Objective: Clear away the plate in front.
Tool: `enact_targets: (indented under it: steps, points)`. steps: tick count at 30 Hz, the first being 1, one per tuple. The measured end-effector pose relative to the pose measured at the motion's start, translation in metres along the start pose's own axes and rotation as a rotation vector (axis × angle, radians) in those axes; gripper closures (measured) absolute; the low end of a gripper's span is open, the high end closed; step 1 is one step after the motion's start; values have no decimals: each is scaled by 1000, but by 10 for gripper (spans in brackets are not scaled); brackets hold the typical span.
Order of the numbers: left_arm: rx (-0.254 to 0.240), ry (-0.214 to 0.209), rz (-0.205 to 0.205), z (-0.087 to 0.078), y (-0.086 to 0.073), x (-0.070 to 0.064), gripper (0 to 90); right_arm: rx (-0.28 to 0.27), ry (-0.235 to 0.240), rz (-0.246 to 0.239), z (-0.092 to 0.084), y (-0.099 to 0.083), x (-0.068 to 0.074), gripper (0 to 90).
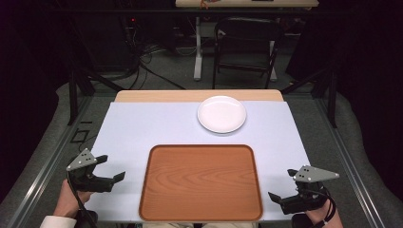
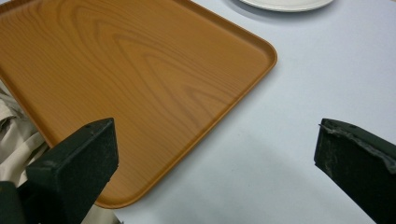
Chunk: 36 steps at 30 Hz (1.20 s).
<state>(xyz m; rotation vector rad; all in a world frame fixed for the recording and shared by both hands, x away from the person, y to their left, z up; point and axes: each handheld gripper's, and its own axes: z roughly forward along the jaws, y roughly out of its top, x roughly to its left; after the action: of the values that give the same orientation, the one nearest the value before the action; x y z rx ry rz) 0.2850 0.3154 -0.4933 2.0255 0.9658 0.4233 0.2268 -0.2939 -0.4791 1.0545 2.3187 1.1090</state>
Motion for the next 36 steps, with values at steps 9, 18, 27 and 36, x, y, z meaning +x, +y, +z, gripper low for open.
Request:
enact_targets:
  steps: [9,18,27,36]
  points:
    - [-1,15,-9,-2,-1,0,43,6,2,-5,1,1,0,0]
    - [3,19,-15,-1,-1,1,42,10,2,-4,2,1,1,0]
    - [-10,33,-146,1,8,-2,13,13,0,-2,2,1,1,0]
    - [-69,57,-258,1,17,-13,1,14,-3,-3,2,1,1,0]
